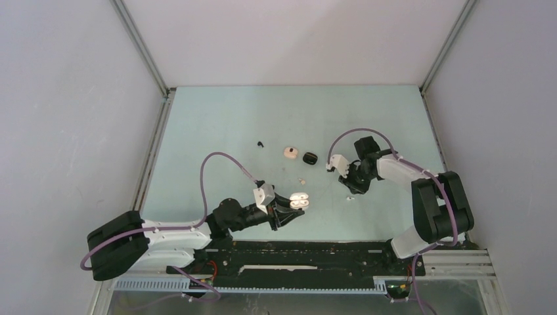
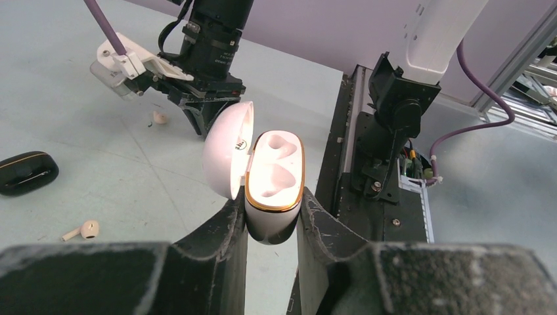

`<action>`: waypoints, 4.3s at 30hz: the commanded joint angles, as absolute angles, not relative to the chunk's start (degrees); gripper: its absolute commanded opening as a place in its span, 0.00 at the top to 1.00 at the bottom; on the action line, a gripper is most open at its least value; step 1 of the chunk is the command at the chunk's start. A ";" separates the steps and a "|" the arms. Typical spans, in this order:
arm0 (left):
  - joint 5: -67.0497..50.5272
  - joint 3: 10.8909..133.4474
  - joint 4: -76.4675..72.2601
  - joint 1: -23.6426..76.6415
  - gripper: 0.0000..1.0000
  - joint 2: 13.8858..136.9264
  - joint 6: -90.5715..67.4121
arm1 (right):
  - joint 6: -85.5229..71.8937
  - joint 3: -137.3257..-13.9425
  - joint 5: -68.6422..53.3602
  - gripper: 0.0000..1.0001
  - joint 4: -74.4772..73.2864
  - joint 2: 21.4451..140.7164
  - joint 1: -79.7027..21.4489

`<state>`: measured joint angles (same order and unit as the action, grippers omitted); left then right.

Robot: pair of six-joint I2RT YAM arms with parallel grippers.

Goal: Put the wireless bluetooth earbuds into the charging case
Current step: Pick up the earbud from the center of the board.

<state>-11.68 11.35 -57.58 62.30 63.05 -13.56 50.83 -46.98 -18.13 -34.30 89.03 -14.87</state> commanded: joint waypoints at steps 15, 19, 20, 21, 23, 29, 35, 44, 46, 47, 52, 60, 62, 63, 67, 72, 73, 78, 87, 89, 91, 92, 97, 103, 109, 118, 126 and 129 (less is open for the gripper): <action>-11.02 12.50 -57.17 62.84 1.00 62.40 -13.36 | 49.92 -45.97 -23.41 0.75 -41.85 88.65 -18.77; -10.99 12.62 -56.95 63.00 1.00 62.40 -13.36 | 46.47 -46.03 -22.64 0.75 -41.57 86.70 -18.79; -10.88 12.65 -56.87 63.01 1.00 62.42 -13.36 | 44.75 -46.35 -21.50 0.74 -40.97 86.21 -18.64; -10.87 12.66 -56.87 63.08 1.00 62.41 -13.36 | 43.16 -46.82 -20.81 0.74 -40.69 85.58 -18.40; -10.82 12.73 -56.63 63.18 1.00 62.33 -13.36 | 39.36 -48.56 -21.11 0.74 -41.24 84.27 -17.79; -10.34 12.83 -55.48 63.45 1.00 61.39 -13.06 | 27.00 -51.24 -20.23 0.71 -44.59 81.74 -23.21; -9.55 12.91 -54.05 63.68 1.00 60.17 -12.66 | 20.84 -51.33 -17.24 0.69 -44.14 86.35 -26.82; -8.42 12.98 -51.61 64.07 1.00 58.25 -12.04 | 19.70 -51.68 -13.79 0.71 -42.78 89.21 -27.87; -8.52 13.08 -51.59 64.07 1.00 58.55 -11.96 | 19.62 -51.68 -13.76 0.69 -42.79 89.33 -28.26; -8.59 13.18 -51.61 64.07 1.00 58.73 -12.03 | 19.66 -51.68 -13.53 0.69 -42.75 89.42 -28.44; -8.85 13.76 -51.68 64.25 1.00 59.56 -12.04 | 19.81 -51.68 -12.18 0.62 -43.00 89.78 -29.32; -8.63 13.97 -51.34 64.40 1.00 59.55 -12.06 | 20.10 -51.08 -7.23 0.59 -42.32 90.54 -29.58; -8.70 13.90 -51.12 64.42 1.00 59.58 -11.99 | 20.18 -50.94 -7.04 0.59 -42.31 90.49 -29.53; -8.70 13.93 -51.00 64.42 1.00 59.59 -11.88 | 20.21 -50.89 -6.73 0.59 -42.38 90.41 -29.59; -8.78 14.36 -50.46 64.42 1.00 59.59 -11.67 | 20.21 -50.89 -5.14 0.60 -42.61 88.95 -29.56; -8.91 14.55 -50.74 64.50 1.00 60.39 -11.56 | 20.47 -50.89 -3.54 0.64 -42.93 86.42 -29.56; -9.00 14.66 -50.86 64.51 1.00 60.65 -11.60 | 20.48 -50.89 -3.35 0.64 -42.65 86.07 -29.61; -9.14 14.74 -51.24 64.60 1.00 61.09 -11.79 | 20.61 -50.89 -1.91 0.64 -42.19 85.53 -29.59; -8.83 14.37 -50.46 64.69 1.00 60.22 -11.52 | 20.21 -50.89 -5.54 0.57 -43.56 84.28 -30.55; -8.79 14.50 -50.45 64.69 1.00 60.28 -11.51 | 20.13 -50.91 -5.39 0.53 -43.46 84.77 -31.05; -8.83 14.73 -50.38 64.69 1.00 60.38 -11.51 | 20.20 -50.89 -4.61 0.52 -43.19 86.00 -31.43; -8.87 14.79 -50.32 64.69 1.00 60.40 -11.63 | 20.21 -50.89 -4.03 0.52 -42.87 86.63 -31.48; -8.79 15.06 -49.53 64.78 1.00 60.04 -11.52 | 20.42 -50.89 -2.33 0.52 -42.69 88.80 -31.83; -8.79 15.38 -48.48 64.78 1.00 59.86 -11.16 | 20.90 -50.89 -1.32 0.53 -42.69 90.27 -32.70; -8.87 15.90 -47.50 64.78 1.00 59.94 -10.91 | 21.51 -50.22 0.87 0.55 -41.77 91.61 -33.14; -9.03 16.22 -47.48 64.78 1.00 60.40 -10.79 | 21.75 -49.87 5.26 0.61 -41.40 87.91 -33.23; -9.49 16.07 -48.30 64.86 1.00 61.24 -11.51 | 22.28 -49.89 3.14 0.66 -41.00 89.61 -33.15; -9.25 15.75 -48.02 64.86 1.00 60.71 -11.61 | 22.31 -49.92 2.81 0.66 -40.42 90.26 -33.19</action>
<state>-9.21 14.02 -45.76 64.38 61.25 -12.01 21.56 -49.65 3.29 -41.98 89.62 -32.93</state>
